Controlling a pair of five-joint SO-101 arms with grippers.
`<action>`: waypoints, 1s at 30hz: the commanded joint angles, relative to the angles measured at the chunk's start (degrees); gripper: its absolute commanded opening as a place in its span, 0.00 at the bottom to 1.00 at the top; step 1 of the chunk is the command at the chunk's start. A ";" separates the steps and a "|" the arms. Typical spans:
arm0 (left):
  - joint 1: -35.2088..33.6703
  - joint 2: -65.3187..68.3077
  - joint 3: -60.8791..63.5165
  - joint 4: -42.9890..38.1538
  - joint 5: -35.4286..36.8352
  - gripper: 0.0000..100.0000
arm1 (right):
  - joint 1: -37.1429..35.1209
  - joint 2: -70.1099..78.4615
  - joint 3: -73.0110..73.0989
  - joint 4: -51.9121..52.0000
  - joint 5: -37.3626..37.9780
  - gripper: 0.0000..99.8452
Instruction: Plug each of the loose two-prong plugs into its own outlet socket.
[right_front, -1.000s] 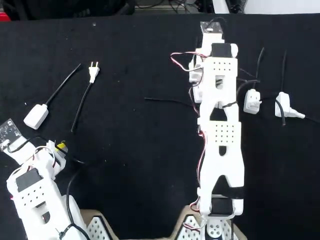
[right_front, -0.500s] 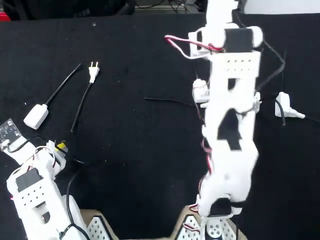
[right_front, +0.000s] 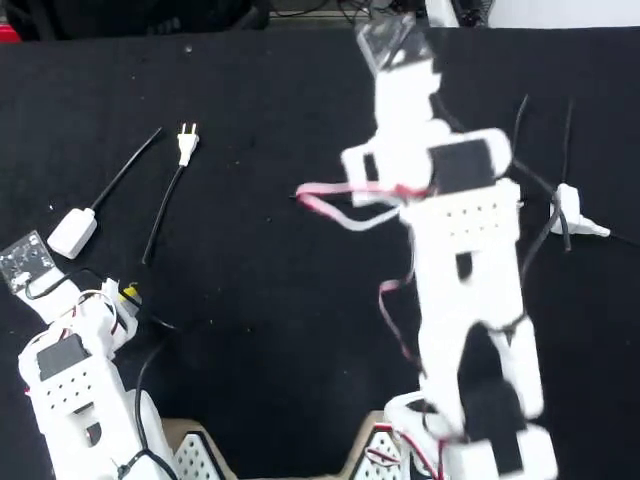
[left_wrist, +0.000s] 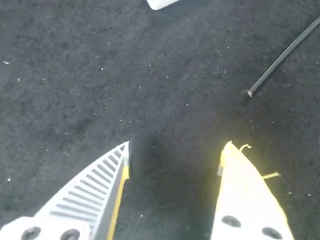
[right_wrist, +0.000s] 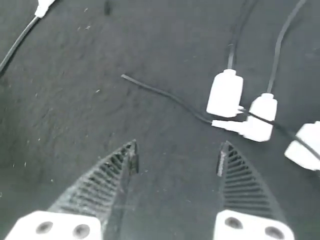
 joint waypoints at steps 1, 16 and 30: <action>0.75 -0.88 -0.48 -0.79 -0.26 0.29 | -4.04 -7.69 17.27 -9.93 0.18 0.23; 0.75 -0.88 -0.04 -0.70 -0.26 0.28 | -14.07 -17.89 67.47 -60.48 0.18 0.23; 0.75 -0.70 -3.12 -0.70 -2.73 0.32 | -14.15 -17.80 80.57 -82.46 0.62 0.23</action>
